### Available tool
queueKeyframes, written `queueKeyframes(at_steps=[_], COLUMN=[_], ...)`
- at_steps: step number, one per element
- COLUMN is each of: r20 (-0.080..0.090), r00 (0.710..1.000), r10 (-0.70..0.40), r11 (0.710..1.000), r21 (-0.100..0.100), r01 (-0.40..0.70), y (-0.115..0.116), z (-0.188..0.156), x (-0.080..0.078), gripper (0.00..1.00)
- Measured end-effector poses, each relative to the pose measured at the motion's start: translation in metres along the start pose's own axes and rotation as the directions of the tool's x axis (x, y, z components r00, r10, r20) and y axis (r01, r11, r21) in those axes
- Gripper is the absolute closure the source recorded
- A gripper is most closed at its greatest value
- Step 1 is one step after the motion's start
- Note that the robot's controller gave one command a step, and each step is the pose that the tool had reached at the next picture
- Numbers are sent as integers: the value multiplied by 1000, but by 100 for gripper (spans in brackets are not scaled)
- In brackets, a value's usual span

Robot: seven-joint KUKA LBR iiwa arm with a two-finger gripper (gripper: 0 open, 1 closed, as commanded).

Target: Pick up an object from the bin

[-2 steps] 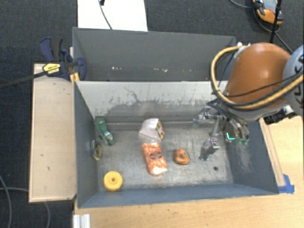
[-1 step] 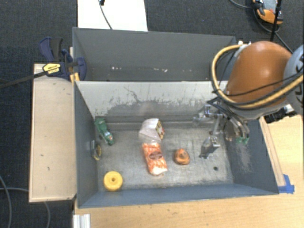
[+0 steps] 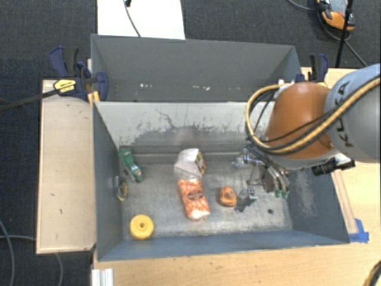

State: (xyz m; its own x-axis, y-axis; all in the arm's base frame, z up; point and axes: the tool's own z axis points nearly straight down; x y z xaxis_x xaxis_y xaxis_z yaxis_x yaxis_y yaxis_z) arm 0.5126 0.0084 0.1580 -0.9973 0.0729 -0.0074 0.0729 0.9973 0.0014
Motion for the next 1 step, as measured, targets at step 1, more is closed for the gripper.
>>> queueKeyframes(at_steps=[1], r20=[-9], r00=[1000], r10=[11], r11=[1000], r21=[1], r01=[-11], y=[1], z=[54], x=[4], gripper=[0])
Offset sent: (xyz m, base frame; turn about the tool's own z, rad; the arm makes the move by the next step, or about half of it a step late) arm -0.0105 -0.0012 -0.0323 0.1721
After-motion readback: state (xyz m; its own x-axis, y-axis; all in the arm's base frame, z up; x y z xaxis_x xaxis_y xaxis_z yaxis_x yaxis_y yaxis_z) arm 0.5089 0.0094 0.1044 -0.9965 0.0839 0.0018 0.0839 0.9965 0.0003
